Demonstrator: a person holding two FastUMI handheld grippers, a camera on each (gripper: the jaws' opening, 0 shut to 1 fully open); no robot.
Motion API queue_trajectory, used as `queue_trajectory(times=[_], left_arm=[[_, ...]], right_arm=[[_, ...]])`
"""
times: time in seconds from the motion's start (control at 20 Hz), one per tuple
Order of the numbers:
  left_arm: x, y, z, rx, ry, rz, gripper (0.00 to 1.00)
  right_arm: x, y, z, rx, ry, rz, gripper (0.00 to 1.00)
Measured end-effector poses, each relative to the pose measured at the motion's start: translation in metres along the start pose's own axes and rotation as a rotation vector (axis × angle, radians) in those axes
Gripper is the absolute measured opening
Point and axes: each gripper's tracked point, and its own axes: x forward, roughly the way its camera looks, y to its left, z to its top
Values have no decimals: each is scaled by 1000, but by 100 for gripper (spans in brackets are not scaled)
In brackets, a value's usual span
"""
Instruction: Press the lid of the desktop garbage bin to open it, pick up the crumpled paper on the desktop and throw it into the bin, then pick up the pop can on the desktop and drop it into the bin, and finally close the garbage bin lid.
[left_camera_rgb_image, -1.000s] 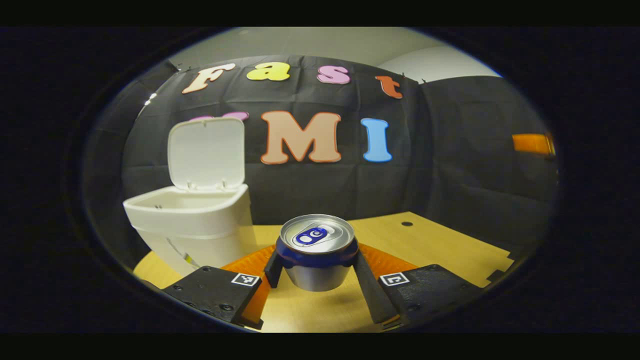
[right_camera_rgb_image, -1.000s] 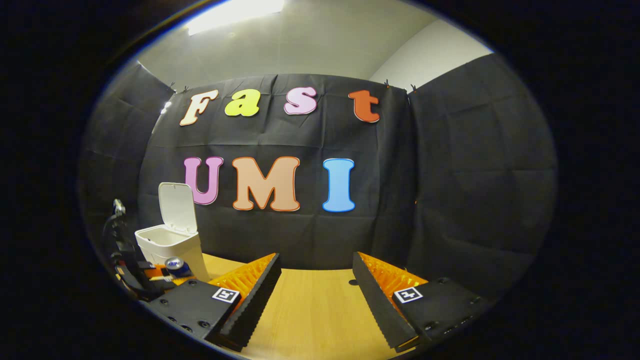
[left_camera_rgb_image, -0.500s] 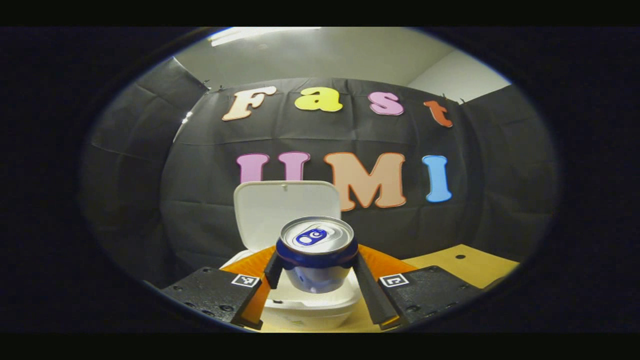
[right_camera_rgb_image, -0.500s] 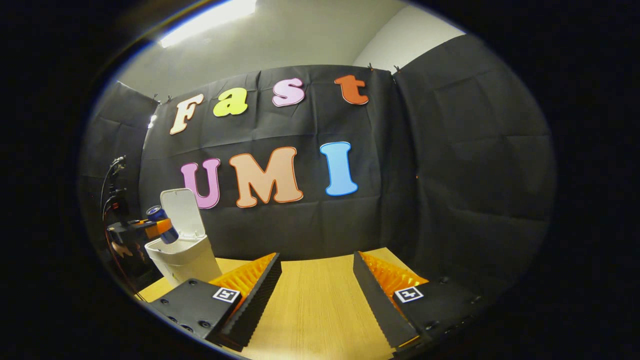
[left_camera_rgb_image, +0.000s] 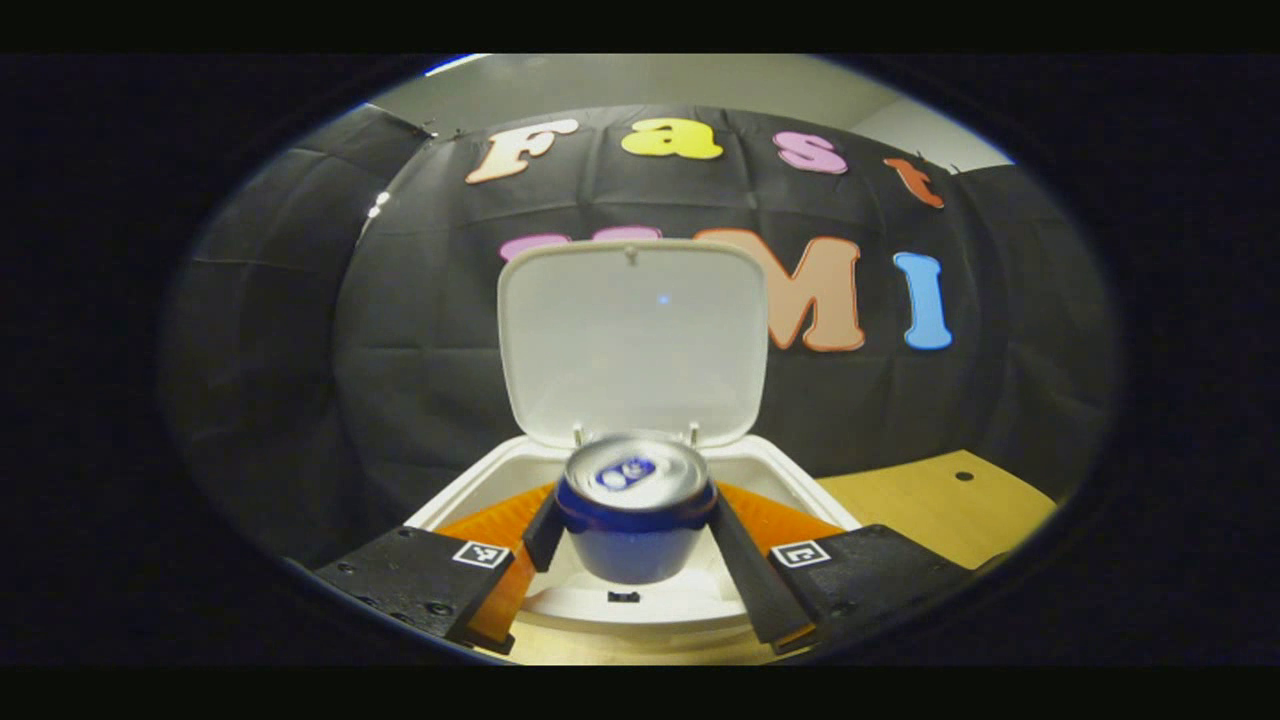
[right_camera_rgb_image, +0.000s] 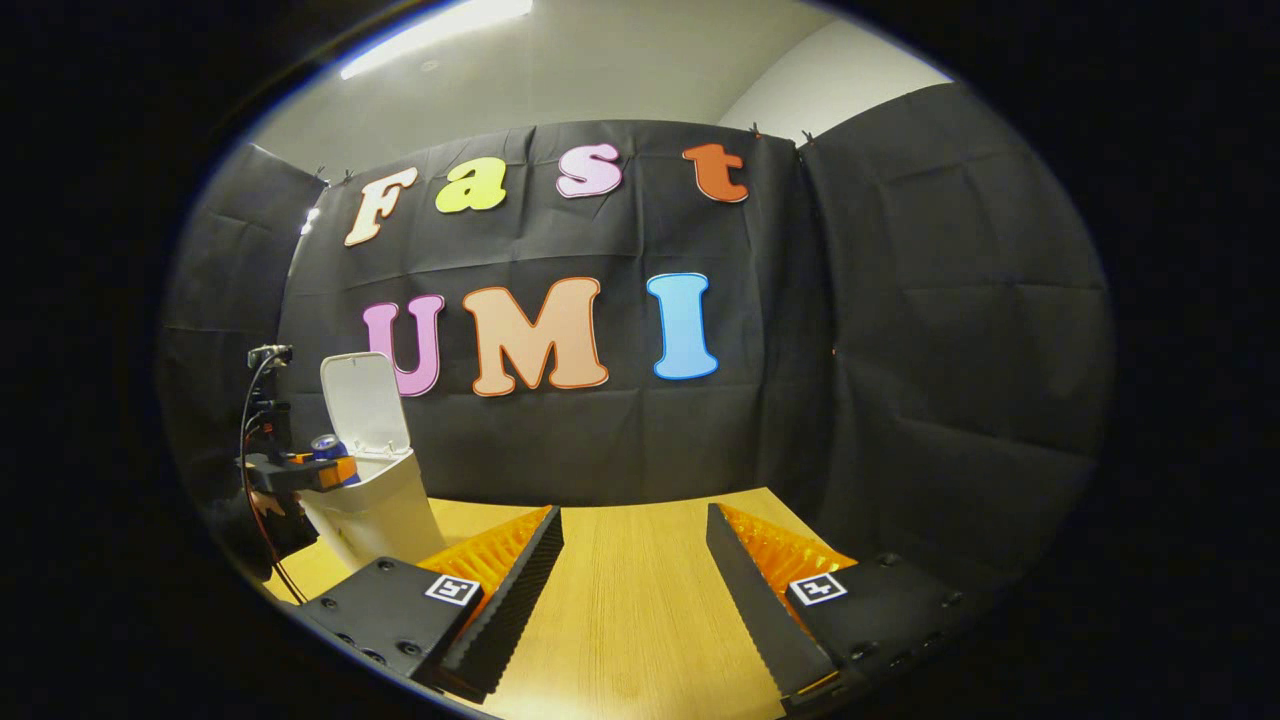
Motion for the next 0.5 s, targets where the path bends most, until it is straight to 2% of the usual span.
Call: queue_trajectory(times=[0.05, 0.1, 0.2, 0.4, 0.45, 0.5], left_arm=[[-4, -4, 2, 6, -8, -6, 81], [-7, -7, 9, 17, -18, -17, 99], [-12, -11, 33, 45, -59, -34, 96], [-6, -20, 113, 65, -170, -83, 95], [-4, -21, 134, 66, -203, -94, 99], [1, -20, 156, 69, -237, -99, 95]], right_arm=[[0, 2, 0, -2, 3, 3, 96], [0, 5, -1, -3, 4, 7, 96], [0, 10, -5, -5, 8, 15, 96], [2, 19, -12, -5, 16, 27, 96], [2, 21, -14, -2, 18, 27, 96], [2, 22, -15, 2, 19, 26, 96]])
